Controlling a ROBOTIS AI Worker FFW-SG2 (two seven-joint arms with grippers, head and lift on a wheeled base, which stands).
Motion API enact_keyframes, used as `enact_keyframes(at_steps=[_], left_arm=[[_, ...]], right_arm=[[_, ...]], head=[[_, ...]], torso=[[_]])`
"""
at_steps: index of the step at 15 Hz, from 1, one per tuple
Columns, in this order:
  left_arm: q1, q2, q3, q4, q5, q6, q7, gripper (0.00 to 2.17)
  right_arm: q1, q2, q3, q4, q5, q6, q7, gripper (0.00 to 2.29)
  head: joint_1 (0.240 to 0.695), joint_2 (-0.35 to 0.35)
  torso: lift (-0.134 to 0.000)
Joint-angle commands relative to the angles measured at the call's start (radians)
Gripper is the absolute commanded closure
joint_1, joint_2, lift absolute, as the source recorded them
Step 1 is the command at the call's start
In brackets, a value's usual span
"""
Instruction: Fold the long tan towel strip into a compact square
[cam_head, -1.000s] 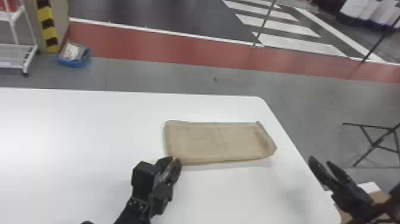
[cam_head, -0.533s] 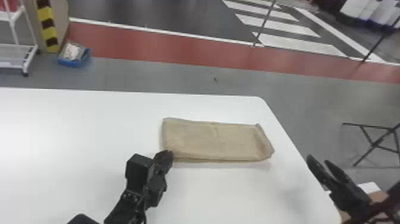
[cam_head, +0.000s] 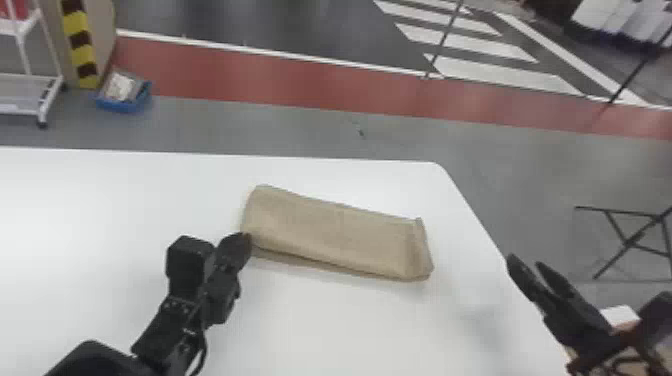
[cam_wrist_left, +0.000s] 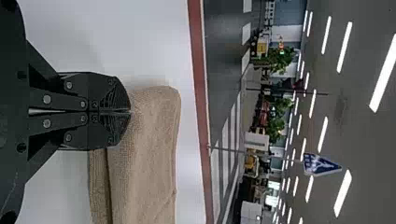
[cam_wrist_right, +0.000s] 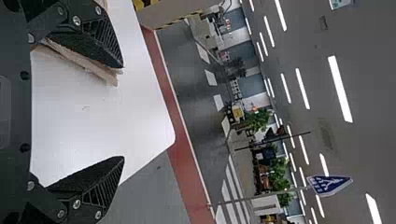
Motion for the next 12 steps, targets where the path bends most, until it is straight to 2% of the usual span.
enact_keyframes(at_steps=[1, 6, 10, 12], left_arm=[[0.026, 0.036, 0.055, -0.025, 0.006, 0.001, -0.005, 1.21], [0.136, 0.132, 0.175, -0.18, 0.061, 0.013, -0.026, 1.21], [0.236, 0.185, 0.218, -0.295, 0.062, 0.013, -0.035, 1.21], [0.29, 0.195, 0.227, -0.347, 0.064, 0.016, -0.042, 1.21]], right_arm=[[-0.008, 0.003, 0.013, 0.0, 0.007, 0.008, -0.001, 0.21], [-0.036, 0.007, 0.049, 0.0, 0.03, 0.024, -0.01, 0.21], [-0.048, 0.01, 0.08, -0.002, 0.044, 0.027, -0.016, 0.21], [-0.056, 0.012, 0.086, -0.002, 0.047, 0.036, -0.016, 0.21]], head=[[0.695, -0.35], [0.695, -0.35], [0.695, -0.35], [0.695, -0.35]], torso=[[-0.124], [-0.124], [-0.124], [-0.124]])
